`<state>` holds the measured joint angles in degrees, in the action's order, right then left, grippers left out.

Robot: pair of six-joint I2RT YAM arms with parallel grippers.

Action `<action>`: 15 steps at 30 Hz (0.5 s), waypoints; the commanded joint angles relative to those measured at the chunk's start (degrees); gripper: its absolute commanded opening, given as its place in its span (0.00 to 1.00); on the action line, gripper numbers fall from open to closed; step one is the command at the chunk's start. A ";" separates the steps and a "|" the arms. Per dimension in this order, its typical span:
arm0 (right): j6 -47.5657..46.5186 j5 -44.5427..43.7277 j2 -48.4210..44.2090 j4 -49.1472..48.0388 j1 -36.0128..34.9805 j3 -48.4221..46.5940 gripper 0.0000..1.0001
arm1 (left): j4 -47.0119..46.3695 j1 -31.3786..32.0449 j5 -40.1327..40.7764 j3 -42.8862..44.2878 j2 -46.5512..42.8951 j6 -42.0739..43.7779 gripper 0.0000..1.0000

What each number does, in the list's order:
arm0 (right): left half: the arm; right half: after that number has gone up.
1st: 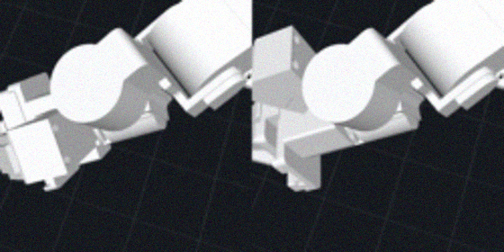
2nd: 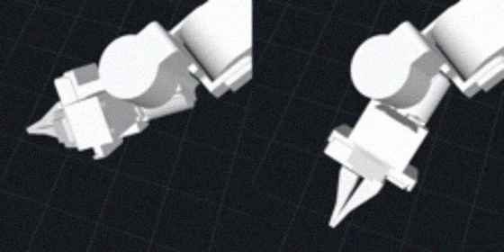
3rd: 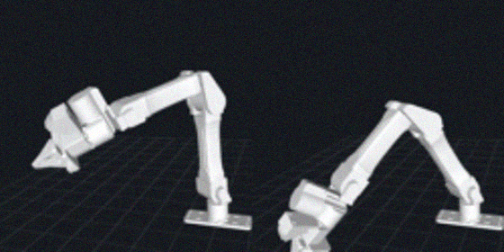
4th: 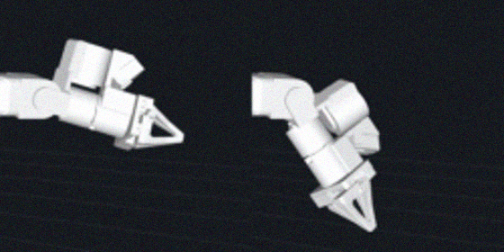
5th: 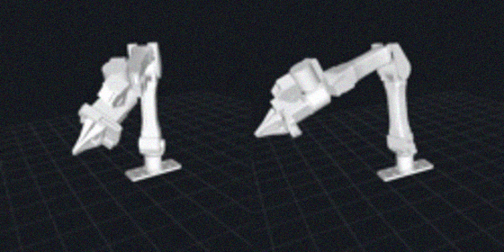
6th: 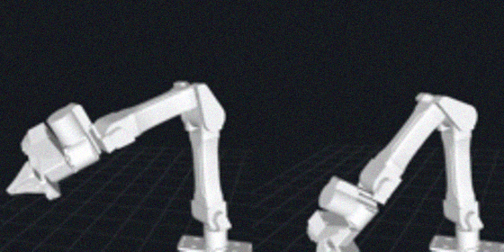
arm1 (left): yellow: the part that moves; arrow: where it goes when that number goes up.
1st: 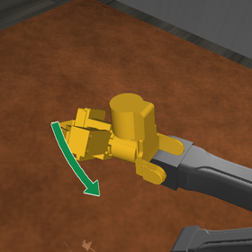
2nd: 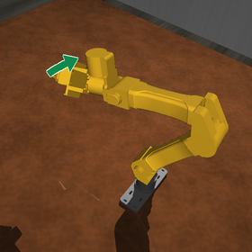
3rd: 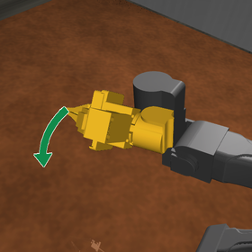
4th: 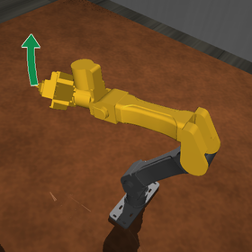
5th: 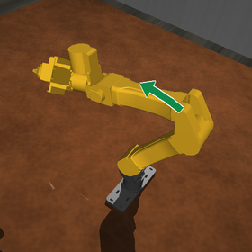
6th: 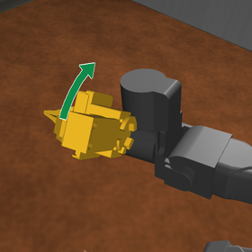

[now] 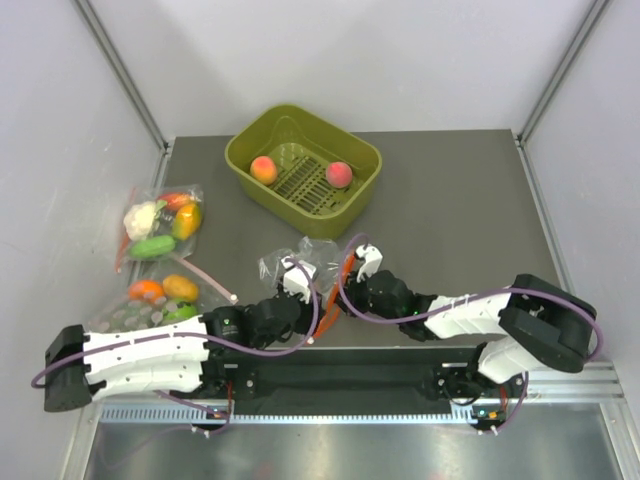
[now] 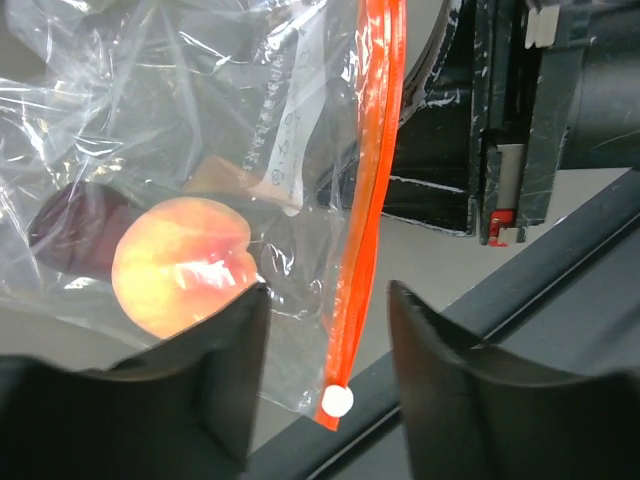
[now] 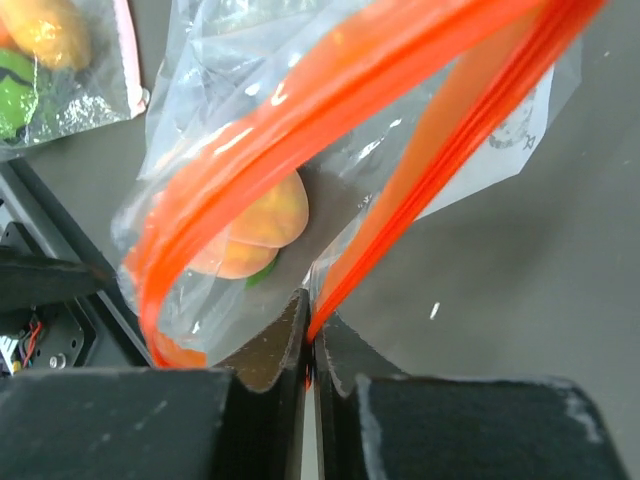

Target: Open the zip-top bag and remove the fake food

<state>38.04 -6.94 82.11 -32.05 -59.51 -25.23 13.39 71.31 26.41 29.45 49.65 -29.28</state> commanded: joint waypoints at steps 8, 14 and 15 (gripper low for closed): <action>0.45 2.46 -2.12 -4.51 0.53 -1.92 0.00 | -3.63 0.06 3.99 1.40 9.40 -0.69 0.68; 0.80 3.51 -3.62 -4.33 0.53 -1.14 0.00 | -3.19 0.06 7.68 2.54 13.45 -0.96 0.64; 0.89 3.60 -3.79 -4.86 0.53 -0.96 0.00 | -3.11 0.06 7.86 2.98 13.89 -0.96 0.57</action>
<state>38.22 -4.38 80.42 -33.36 -59.46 -25.23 12.05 71.29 31.00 29.80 62.43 -30.24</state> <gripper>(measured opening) 0.006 0.616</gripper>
